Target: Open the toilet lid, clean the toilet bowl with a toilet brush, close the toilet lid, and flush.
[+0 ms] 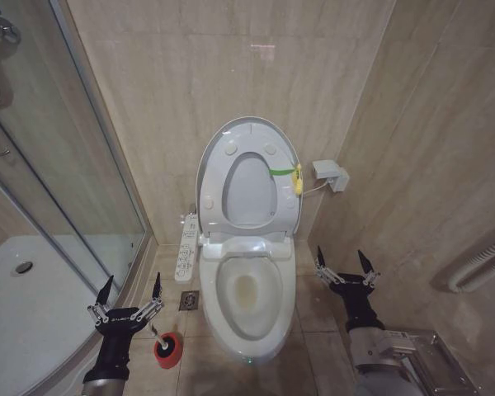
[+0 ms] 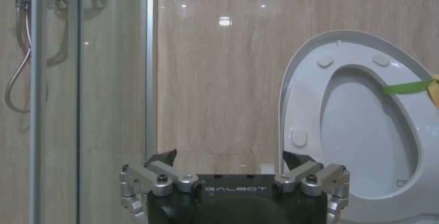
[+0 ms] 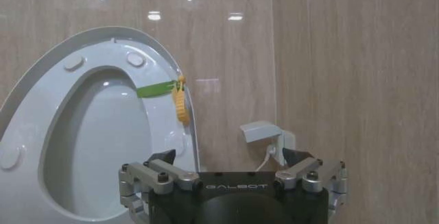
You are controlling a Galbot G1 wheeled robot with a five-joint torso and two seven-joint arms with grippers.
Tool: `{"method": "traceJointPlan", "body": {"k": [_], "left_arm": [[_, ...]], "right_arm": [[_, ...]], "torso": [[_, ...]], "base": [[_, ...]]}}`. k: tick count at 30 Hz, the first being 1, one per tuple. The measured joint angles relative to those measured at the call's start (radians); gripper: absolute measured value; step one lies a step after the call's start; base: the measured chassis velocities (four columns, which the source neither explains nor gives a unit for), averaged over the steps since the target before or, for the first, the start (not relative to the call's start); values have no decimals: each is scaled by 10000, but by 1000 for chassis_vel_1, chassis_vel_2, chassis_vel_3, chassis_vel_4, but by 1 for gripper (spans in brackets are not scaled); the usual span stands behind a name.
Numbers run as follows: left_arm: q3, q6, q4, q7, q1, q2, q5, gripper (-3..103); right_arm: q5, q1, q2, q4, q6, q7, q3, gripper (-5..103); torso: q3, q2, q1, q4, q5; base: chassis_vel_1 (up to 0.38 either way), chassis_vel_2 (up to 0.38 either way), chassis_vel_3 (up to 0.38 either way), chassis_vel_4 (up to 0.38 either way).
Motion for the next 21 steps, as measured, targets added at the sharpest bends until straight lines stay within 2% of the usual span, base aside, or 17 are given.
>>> {"method": "traceJointPlan", "body": {"k": [21], "left_arm": [[0,0,0,0,0,0,0,100]], "right_arm": [[0,1,-1,0,0,-1,0,100]], "torso": [[0,-2,0,1,-1]], "base": [[-23,24,24,-22]]}}
